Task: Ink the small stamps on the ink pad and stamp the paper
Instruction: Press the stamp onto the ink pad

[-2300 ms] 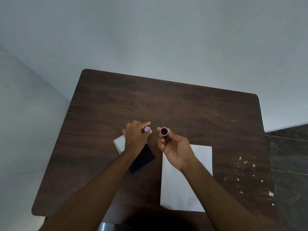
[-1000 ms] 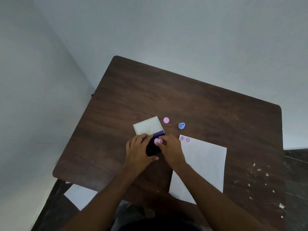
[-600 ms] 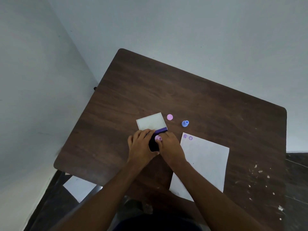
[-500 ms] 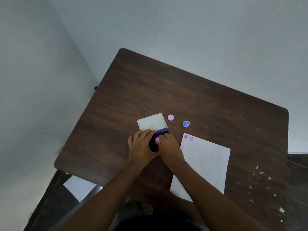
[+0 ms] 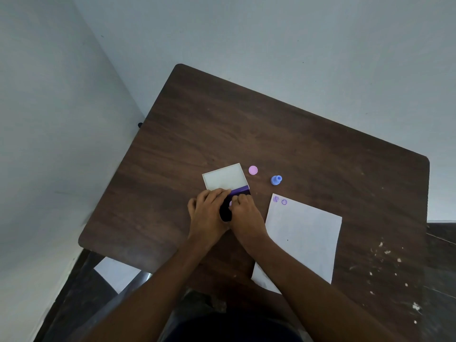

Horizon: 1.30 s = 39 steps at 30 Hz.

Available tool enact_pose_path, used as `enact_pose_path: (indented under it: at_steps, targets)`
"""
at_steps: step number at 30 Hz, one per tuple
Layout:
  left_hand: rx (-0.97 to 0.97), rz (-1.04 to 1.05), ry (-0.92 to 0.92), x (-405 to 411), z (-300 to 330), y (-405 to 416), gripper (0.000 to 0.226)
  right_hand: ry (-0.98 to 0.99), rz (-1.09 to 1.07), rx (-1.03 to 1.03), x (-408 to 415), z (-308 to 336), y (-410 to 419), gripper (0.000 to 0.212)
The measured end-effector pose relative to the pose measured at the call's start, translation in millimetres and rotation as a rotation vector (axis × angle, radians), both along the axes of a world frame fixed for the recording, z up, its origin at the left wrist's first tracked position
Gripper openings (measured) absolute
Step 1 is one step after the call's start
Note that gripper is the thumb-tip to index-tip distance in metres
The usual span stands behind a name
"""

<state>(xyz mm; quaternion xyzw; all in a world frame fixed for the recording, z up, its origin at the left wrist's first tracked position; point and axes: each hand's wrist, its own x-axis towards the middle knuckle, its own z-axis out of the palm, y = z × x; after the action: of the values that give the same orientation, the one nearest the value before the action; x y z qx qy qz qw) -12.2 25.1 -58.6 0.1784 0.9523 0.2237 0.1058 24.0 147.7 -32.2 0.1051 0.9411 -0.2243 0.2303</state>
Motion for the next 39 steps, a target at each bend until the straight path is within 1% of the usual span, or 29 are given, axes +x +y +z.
enact_pose_path:
  at_steps: [5, 9, 14, 18, 23, 24, 27, 28, 30, 32, 33, 35, 36, 37, 39]
  targets:
    - [-0.004, -0.003, 0.000, 0, -1, -1, 0.078, 0.000, 0.051, 0.052, 0, -5, 0, 0.059]
    - [0.011, -0.004, -0.008, 0, -2, -1, 0.079, 0.025, 0.046, 0.043, 1, -6, 0, 0.058]
    - [0.029, -0.010, -0.022, 0, 0, -3, 0.079, 0.005, 0.031, 0.022, 2, -11, 1, 0.060]
    - [0.014, -0.011, -0.033, -1, 5, -1, 0.077, -0.055, -0.016, -0.007, 0, -15, 1, 0.064]
    - [-0.009, -0.041, -0.037, -2, 13, -3, 0.078, -0.112, -0.012, 0.001, -3, -12, 1, 0.065]
    - [-0.019, -0.048, -0.044, -2, 14, -3, 0.079, -0.087, -0.006, 0.008, -4, -9, 0, 0.060]
    - [-0.035, -0.064, -0.058, -1, 22, -2, 0.085, 0.229, -0.017, 0.007, -4, 5, 2, 0.024]
    - [-0.041, -0.066, -0.062, 0, 25, -2, 0.089, 0.272, -0.062, -0.035, -4, 12, 5, 0.019]
    - [-0.035, -0.045, -0.066, 1, 31, -3, 0.098, 0.251, -0.269, -0.151, -3, 24, 16, 0.019]
    - [0.020, -0.010, -0.047, 2, 42, -4, 0.097, 0.210, -0.525, -0.315, 4, 35, 27, 0.023]
    - [0.068, 0.011, -0.040, 2, 48, -4, 0.092, 0.190, -0.661, -0.485, 9, 39, 33, 0.023]
    - [0.225, 0.048, -0.069, 4, 62, -2, 0.076, 0.092, -0.949, -1.011, 20, 45, 40, 0.020]
    - [0.330, 0.062, -0.108, 6, 70, 0, 0.067, 0.041, -1.051, -1.278, 27, 47, 44, 0.021]
    - [0.432, 0.079, -0.160, 8, 79, 2, 0.061, 0.006, -1.123, -1.491, 32, 49, 47, 0.025]
    - [0.571, 0.102, -0.260, 15, 98, 10, 0.058, -0.025, -1.213, -1.789, 39, 52, 51, 0.032]
